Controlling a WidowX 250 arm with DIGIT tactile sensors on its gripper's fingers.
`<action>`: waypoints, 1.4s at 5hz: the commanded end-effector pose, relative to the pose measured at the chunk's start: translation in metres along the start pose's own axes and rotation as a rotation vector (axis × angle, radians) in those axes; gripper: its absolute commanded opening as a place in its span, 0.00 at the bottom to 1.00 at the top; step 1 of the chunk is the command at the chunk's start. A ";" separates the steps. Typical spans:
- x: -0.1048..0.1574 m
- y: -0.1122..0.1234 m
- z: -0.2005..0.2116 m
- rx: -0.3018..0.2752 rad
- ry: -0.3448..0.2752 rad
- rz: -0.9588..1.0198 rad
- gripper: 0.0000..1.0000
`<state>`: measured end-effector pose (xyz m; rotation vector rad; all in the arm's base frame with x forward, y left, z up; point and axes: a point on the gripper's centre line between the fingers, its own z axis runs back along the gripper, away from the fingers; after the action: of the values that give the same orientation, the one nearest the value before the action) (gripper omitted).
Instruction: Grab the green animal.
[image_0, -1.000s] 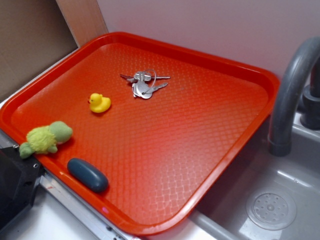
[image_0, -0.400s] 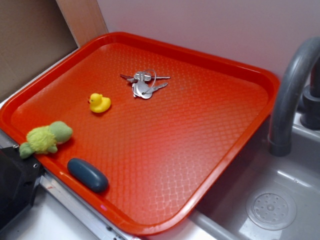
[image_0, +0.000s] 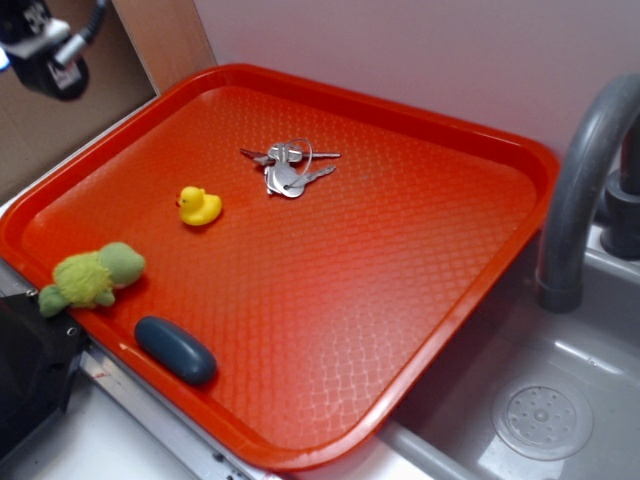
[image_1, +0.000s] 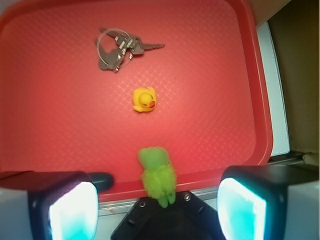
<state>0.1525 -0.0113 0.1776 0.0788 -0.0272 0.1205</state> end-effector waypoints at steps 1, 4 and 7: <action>-0.008 -0.004 -0.055 0.089 0.091 -0.077 1.00; -0.022 -0.001 -0.113 0.164 0.214 -0.142 1.00; -0.033 -0.004 -0.155 0.171 0.289 -0.168 1.00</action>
<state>0.1271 -0.0094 0.0217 0.2289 0.2848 -0.0512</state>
